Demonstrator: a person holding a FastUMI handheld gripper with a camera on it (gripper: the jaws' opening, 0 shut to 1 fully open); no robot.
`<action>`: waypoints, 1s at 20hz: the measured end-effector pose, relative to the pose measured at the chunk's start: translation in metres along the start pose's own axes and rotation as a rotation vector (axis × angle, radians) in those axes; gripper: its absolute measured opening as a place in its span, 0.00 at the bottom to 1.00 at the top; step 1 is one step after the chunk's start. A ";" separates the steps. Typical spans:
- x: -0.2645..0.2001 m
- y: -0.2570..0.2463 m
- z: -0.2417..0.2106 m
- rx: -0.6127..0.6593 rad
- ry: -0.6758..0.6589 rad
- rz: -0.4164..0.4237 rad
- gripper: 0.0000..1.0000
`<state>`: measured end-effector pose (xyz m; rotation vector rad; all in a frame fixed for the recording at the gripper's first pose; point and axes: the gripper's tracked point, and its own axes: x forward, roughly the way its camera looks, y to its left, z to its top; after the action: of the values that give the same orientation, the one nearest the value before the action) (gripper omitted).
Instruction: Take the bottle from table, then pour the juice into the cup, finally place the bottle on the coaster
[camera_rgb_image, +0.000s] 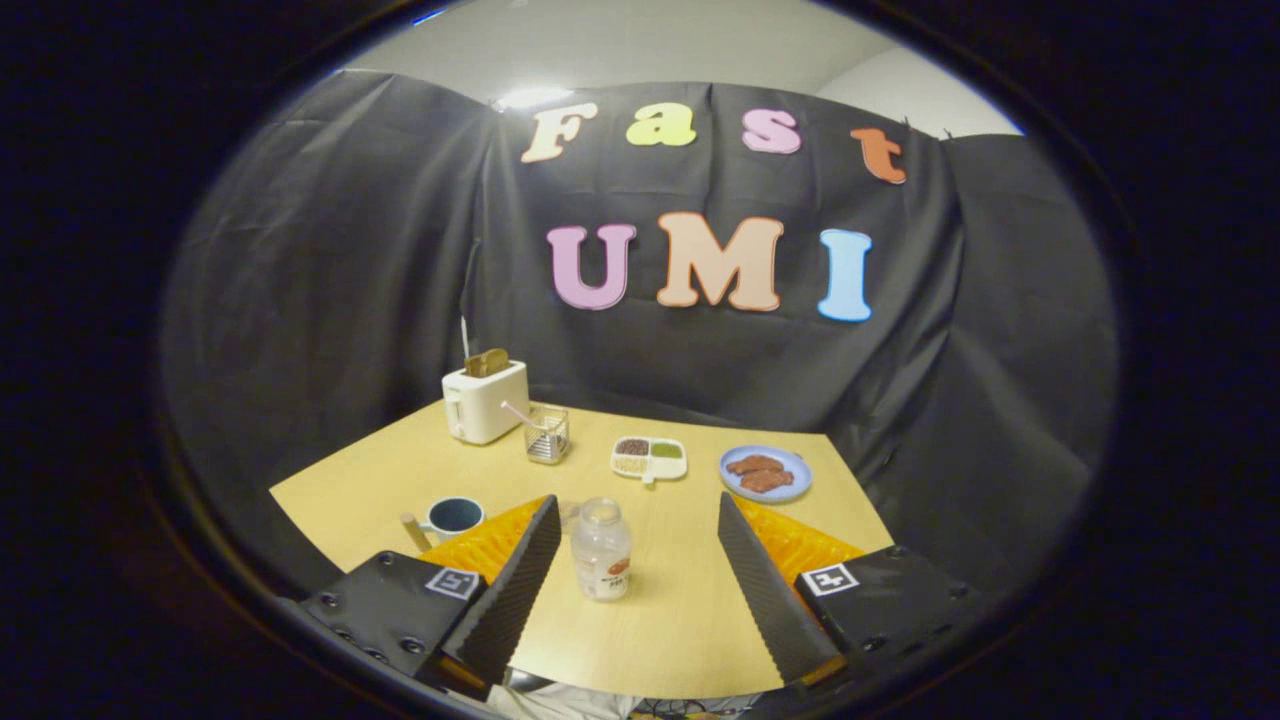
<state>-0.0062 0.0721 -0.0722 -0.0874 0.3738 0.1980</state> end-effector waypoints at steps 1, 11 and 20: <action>0.005 0.005 -0.009 -0.004 0.026 0.009 1.00; 0.060 0.032 -0.080 0.054 0.189 0.090 1.00; 0.104 0.034 -0.127 0.025 0.292 0.084 1.00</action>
<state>0.0368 0.1085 -0.2307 -0.0757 0.6711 0.2640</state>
